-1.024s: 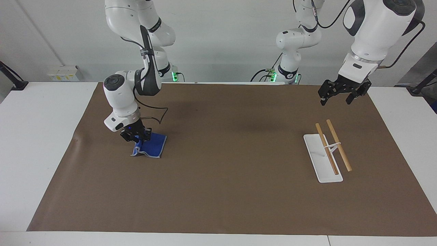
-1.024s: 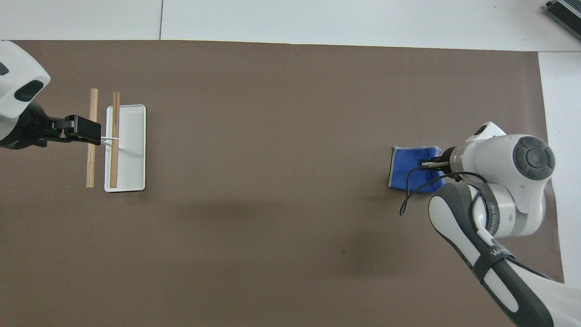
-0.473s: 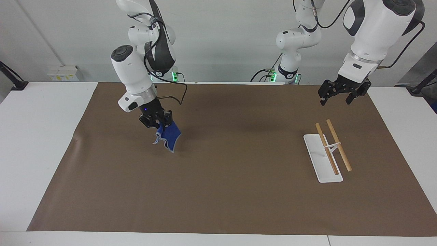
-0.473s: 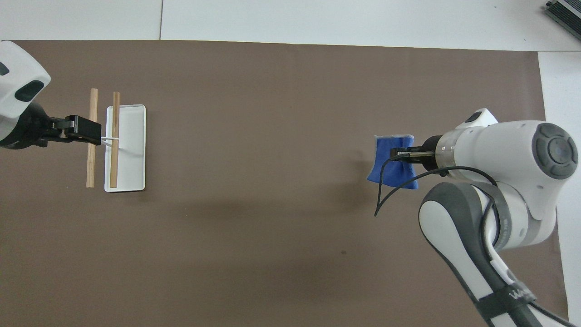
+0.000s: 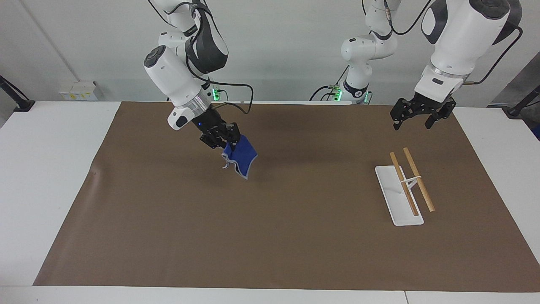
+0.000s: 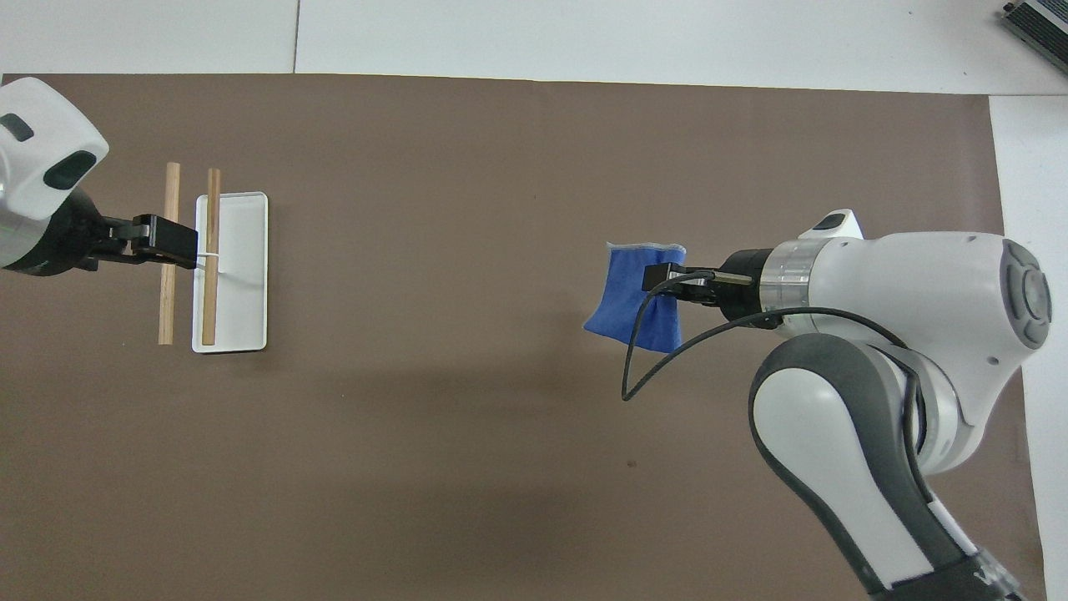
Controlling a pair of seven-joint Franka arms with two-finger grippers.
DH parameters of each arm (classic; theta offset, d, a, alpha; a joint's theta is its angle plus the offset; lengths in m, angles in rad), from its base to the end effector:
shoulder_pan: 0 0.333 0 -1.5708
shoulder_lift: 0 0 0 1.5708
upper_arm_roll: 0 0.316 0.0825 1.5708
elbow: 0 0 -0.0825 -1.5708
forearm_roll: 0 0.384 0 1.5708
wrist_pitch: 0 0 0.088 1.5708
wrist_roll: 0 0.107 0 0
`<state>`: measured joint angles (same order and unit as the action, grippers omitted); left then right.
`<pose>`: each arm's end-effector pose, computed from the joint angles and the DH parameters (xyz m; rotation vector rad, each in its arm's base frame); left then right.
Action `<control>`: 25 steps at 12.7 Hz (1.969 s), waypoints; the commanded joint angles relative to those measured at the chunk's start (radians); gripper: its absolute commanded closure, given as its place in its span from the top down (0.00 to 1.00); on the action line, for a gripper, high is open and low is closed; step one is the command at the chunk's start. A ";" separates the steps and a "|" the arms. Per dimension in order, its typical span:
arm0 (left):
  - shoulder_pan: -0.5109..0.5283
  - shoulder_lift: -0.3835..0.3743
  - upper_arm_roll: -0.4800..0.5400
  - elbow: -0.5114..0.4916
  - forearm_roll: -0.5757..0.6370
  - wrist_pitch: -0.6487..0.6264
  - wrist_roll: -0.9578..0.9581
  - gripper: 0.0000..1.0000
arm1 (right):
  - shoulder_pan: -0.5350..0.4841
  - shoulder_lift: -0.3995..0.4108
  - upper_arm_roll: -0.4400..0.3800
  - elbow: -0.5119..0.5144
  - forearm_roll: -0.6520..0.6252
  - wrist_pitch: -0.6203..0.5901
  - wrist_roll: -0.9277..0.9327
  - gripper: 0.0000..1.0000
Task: Right arm passes towel to left arm to hang
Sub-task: 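Carry the towel with the right gripper while the left gripper approaches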
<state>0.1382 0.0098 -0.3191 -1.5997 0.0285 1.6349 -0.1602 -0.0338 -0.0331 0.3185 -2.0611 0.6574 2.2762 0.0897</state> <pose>0.5545 -0.0976 0.6113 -3.1204 0.0345 -0.0465 0.5396 0.1749 0.4774 -2.5538 0.2265 -0.1768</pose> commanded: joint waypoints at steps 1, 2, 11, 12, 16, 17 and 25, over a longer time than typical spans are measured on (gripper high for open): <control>-0.037 -0.022 0.008 -0.020 0.011 0.009 -0.146 1.00 | -0.009 -0.001 0.027 0.024 0.159 0.000 0.005 0.00; -0.049 -0.024 0.008 -0.022 0.011 0.016 -0.218 1.00 | -0.009 -0.005 0.033 0.024 0.195 -0.001 0.008 0.00; -0.062 -0.143 0.005 -0.322 -0.276 0.352 -0.446 1.00 | -0.008 -0.017 0.097 0.038 0.284 0.000 -0.085 0.00; -0.060 -0.154 0.008 -0.353 -0.345 0.394 -0.456 1.00 | -0.009 -0.016 0.106 0.038 0.286 0.002 -0.103 0.00; -0.063 -0.152 0.005 -0.411 -0.487 0.506 -0.603 1.00 | -0.009 -0.017 0.129 0.038 0.321 -0.018 -0.194 0.00; -0.084 -0.152 0.005 -0.431 -0.522 0.532 -0.614 1.00 | -0.009 -0.016 0.131 0.036 0.321 -0.017 -0.205 0.00; -0.255 -0.083 0.005 -0.579 -0.764 0.889 -1.002 1.00 | -0.009 0.007 0.136 0.038 0.602 0.066 -0.294 0.00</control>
<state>-0.1027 -0.0633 -0.3278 -2.1662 -0.6602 2.4957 -1.1012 -0.0332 -0.0283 0.4443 -2.0236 1.2228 2.3253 -0.1809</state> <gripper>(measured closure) 0.000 0.855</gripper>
